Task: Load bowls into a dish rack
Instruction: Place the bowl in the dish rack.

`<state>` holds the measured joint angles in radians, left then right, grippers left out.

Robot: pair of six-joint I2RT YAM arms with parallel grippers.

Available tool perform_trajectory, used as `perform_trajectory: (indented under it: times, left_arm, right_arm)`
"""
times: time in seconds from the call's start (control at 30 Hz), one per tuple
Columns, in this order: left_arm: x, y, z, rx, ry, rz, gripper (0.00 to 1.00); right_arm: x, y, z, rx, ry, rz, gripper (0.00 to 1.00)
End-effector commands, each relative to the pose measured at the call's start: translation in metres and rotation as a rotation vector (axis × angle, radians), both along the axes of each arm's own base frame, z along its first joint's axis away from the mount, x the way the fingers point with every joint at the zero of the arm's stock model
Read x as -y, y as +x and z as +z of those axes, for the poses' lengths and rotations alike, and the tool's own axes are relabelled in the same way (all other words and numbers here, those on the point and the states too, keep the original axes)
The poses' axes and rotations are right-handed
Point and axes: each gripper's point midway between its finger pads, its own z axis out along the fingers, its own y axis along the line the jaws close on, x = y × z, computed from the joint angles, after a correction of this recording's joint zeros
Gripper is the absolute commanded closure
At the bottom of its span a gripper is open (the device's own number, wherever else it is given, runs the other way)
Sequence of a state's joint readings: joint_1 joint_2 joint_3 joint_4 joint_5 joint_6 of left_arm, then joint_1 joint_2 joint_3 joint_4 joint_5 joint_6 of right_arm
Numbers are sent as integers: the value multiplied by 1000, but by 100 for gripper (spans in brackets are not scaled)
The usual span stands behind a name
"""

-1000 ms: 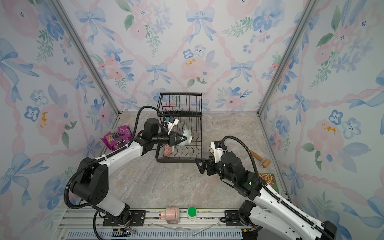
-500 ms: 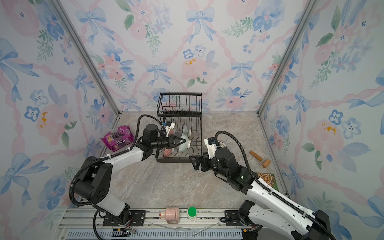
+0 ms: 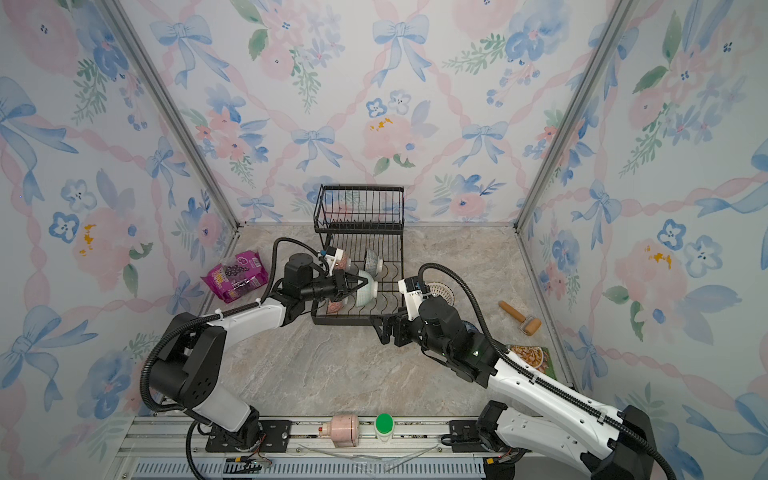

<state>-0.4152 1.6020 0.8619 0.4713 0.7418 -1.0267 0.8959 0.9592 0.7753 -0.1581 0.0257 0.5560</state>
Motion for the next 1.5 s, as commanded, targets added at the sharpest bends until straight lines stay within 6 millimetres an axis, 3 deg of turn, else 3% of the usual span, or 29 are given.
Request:
perform_trajectory:
  times: [0.0, 0.17, 0.37, 0.6, 1.13, 1.47]
  left_arm:
    - [0, 9, 17, 49, -21, 7, 100]
    - [-1, 9, 12, 43, 1, 18, 100]
    - [0, 5, 18, 54, -4, 14, 100]
    - [-1, 3, 17, 56, 13, 16, 100]
    - [6, 15, -15, 30, 92, 36, 100]
    - [18, 21, -24, 7, 67, 47, 100]
  right_arm:
    - [1, 1, 7, 23, -12, -17, 4]
    - [3, 0, 5, 17, -7, -30, 4]
    - [17, 9, -16, -25, -90, -119, 4]
    - [14, 14, -23, -40, -104, -141, 4]
    - [17, 10, -30, -51, -115, -140, 4]
    - [17, 13, -35, -48, -148, -135, 4]
